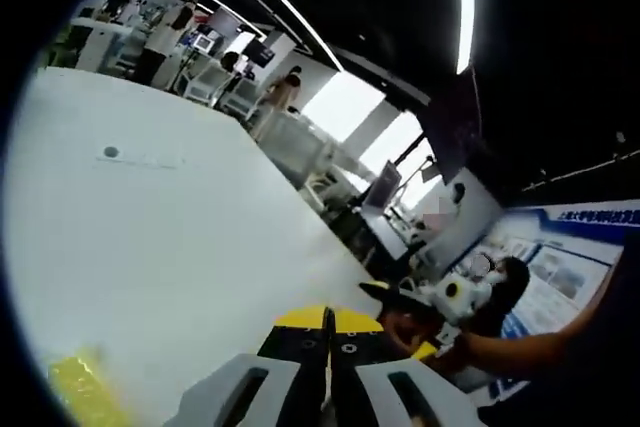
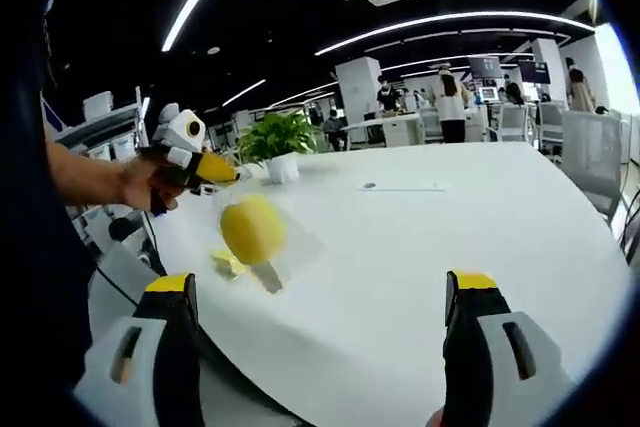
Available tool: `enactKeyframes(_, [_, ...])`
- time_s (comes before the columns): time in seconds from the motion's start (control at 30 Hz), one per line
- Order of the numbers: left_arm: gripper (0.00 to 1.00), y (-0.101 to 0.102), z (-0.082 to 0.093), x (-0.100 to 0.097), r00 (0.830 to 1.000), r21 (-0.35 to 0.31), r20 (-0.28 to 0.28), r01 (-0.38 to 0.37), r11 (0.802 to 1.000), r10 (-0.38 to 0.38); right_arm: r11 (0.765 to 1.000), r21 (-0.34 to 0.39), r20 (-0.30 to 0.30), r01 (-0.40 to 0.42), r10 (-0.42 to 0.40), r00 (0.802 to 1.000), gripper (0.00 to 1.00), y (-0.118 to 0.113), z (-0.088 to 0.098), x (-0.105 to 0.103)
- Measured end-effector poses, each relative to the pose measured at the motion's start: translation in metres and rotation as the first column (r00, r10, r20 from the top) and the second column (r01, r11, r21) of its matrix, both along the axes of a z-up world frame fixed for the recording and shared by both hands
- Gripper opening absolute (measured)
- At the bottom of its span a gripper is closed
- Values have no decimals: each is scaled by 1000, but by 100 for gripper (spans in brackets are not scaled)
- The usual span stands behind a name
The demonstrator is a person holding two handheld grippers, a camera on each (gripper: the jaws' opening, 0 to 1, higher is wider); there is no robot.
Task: Compare the silicone blocks by pressing each to a similar depth, holding the contact briefly, and releasing to observe deformation and rebound differences across the visible hardness samples.
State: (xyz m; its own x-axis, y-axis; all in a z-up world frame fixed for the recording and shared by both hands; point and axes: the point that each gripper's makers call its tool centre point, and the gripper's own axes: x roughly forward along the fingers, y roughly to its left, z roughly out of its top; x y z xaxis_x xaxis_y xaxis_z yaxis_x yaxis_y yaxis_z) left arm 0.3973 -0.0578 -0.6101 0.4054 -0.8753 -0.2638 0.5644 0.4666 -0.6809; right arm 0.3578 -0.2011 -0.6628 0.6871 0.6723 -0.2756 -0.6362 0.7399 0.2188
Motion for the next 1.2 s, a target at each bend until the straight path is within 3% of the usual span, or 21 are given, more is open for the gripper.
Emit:
enactKeyframes(0.13, [0,-4,-9,2,1000,-8,-29,-4,1000,4,999,-36,-10,35,-35,999,96,-12,-13,-1])
enactKeyframes(0.5, [0,1,-43,12,989,-25,-141,-57,998,53,998,-43,-20,54,-55,998,97,-18,-18,-5])
enactKeyframes(0.8, [0,23,-63,41,980,13,-141,-139,990,140,998,-43,-52,52,-54,997,96,-18,-26,-8])
enactKeyframes(0.87, [0,34,-72,50,975,78,-114,-184,980,192,998,-45,-72,51,-54,996,97,-17,-29,-8])
enactKeyframes(1.1, [0,52,-103,55,954,156,-137,-245,957,267,998,-48,-77,33,-37,996,97,-14,-30,-7])
enactKeyframes(1.13, [0,53,-108,56,949,161,-149,-253,954,277,998,-49,-77,33,-37,996,96,-14,-30,-6])
enactKeyframes(1.2, [0,57,-118,57,922,163,-219,-287,944,318,998,-47,-81,35,-38,996,96,-15,-31,-4])
